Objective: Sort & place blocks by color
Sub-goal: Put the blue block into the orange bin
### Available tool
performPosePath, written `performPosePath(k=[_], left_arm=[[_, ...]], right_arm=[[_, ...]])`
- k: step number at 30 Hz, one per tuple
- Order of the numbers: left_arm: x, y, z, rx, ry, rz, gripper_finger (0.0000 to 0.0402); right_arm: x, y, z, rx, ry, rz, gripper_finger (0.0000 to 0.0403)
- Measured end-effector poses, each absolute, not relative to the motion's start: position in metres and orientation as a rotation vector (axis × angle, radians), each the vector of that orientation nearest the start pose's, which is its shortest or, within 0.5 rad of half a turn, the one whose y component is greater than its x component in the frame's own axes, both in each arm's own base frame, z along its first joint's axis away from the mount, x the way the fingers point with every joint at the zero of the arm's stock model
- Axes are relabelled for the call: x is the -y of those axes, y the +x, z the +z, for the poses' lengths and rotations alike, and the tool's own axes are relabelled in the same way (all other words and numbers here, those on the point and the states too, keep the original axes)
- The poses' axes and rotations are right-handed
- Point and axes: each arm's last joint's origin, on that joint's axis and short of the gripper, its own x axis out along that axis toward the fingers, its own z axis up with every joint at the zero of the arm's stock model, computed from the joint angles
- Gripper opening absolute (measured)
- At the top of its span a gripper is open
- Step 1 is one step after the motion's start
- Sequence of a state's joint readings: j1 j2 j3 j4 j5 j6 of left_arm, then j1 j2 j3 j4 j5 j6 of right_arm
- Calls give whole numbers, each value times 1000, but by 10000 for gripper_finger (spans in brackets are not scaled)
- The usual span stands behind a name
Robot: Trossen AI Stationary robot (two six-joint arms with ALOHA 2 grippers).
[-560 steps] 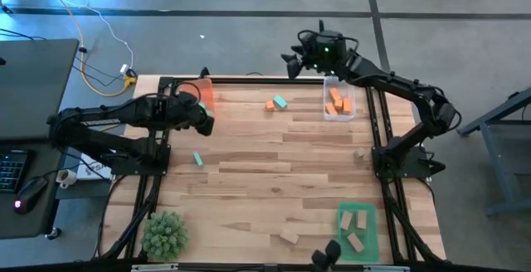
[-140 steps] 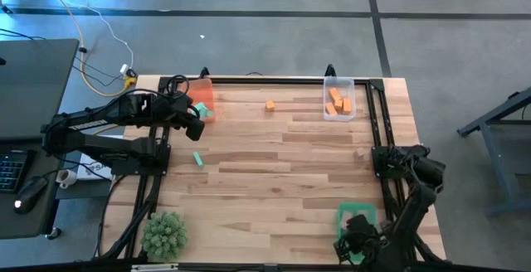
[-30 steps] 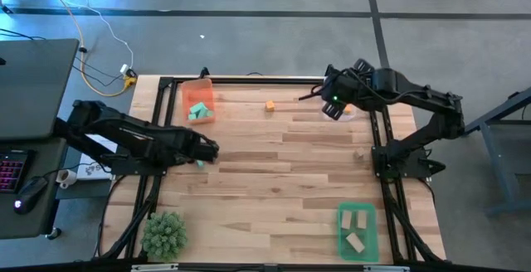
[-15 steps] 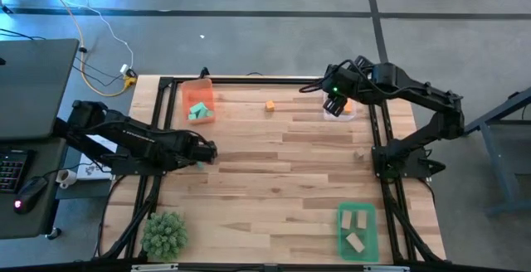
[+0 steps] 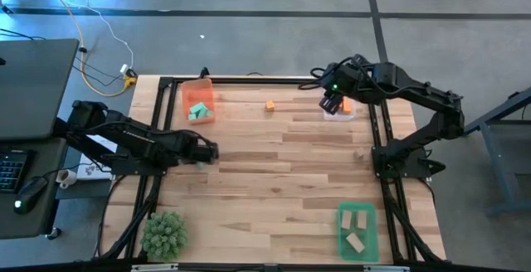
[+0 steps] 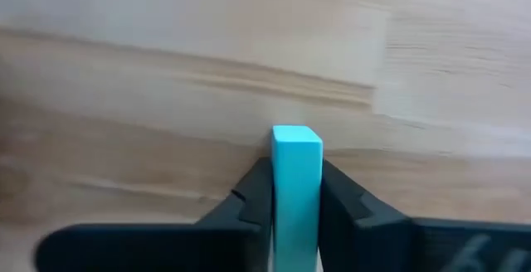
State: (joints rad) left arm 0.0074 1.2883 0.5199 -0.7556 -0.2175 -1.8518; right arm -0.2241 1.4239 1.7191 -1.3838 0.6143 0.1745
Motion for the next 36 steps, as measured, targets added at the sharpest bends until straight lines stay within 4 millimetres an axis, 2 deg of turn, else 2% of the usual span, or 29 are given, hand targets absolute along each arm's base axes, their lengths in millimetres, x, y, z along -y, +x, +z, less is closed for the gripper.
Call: performPosePath(k=[1, 7, 14, 25, 36], left_arm=[[-8, 170, 134, -841, -1278, 1430, 30], [-9, 175, 136, -817, -1229, 1349, 30], [-15, 173, 155, -702, -1170, 1236, 34], [-54, 151, 194, -435, -942, 1223, 35], [-100, 133, 206, -423, -768, 1279, 35]], right_arm=[[70, 232, 413, -1014, -63, -841, 226], [74, 237, 416, -939, -7, -818, 226], [79, 245, 419, -860, 104, -699, 226], [83, 259, 419, -762, 187, -697, 226], [88, 281, 403, -788, 243, -725, 226]])
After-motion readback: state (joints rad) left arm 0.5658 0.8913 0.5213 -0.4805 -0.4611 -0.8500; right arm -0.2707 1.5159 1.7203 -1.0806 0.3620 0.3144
